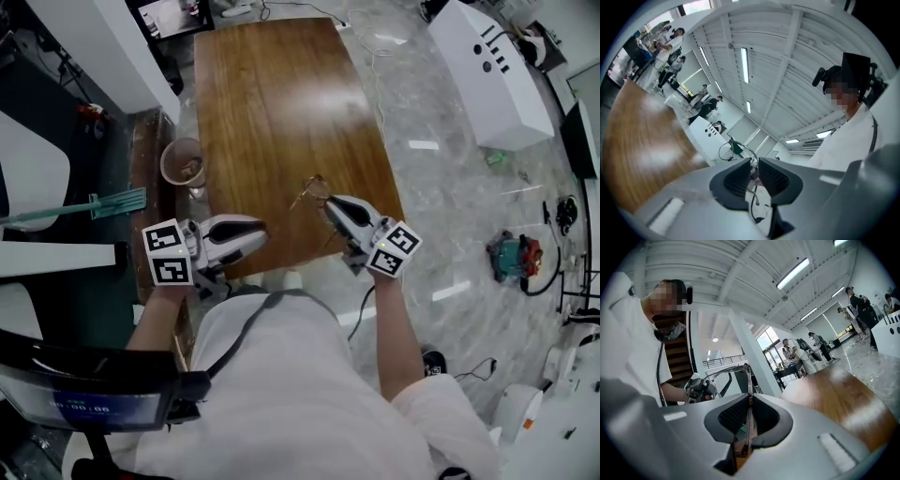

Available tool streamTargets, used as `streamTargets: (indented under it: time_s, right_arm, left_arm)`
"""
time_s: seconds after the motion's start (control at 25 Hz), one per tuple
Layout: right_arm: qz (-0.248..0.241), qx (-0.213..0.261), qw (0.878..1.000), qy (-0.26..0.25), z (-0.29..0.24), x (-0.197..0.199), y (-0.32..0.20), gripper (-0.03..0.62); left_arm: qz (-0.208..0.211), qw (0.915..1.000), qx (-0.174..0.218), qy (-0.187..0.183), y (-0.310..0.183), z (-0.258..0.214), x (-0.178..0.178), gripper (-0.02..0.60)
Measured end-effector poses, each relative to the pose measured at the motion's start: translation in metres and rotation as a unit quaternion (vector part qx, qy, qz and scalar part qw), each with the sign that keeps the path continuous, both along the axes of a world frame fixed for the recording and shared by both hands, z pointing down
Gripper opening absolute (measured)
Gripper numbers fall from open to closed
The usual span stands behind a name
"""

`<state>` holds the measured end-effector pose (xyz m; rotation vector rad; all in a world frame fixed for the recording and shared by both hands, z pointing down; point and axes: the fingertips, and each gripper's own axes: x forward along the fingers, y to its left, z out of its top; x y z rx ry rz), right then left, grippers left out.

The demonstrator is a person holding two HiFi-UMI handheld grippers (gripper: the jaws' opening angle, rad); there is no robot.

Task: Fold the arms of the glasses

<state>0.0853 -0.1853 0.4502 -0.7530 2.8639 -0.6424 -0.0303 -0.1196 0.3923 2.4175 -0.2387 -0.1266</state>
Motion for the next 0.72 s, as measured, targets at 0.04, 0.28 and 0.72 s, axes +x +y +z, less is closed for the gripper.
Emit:
streamTargets:
  time_s: [0.04, 0.28, 0.72]
  right_arm:
    - [-0.001, 0.002, 1.000, -0.007, -0.004, 0.002, 0.003, 0.031]
    - [-0.010, 0.006, 1.000, -0.029, -0.012, 0.006, 0.015, 0.031]
    - [0.055, -0.042, 0.996, -0.055, -0.004, -0.006, 0.021, 0.031]
  left_arm:
    - [0.019, 0.9998, -0.006, 0.011, 0.005, -0.005, 0.004, 0.064]
    - [0.094, 0.9941, -0.033, 0.043, 0.030, -0.013, 0.021, 0.057]
    - [0.070, 0.9957, 0.007, -0.061, 0.038, 0.031, 0.040, 0.023]
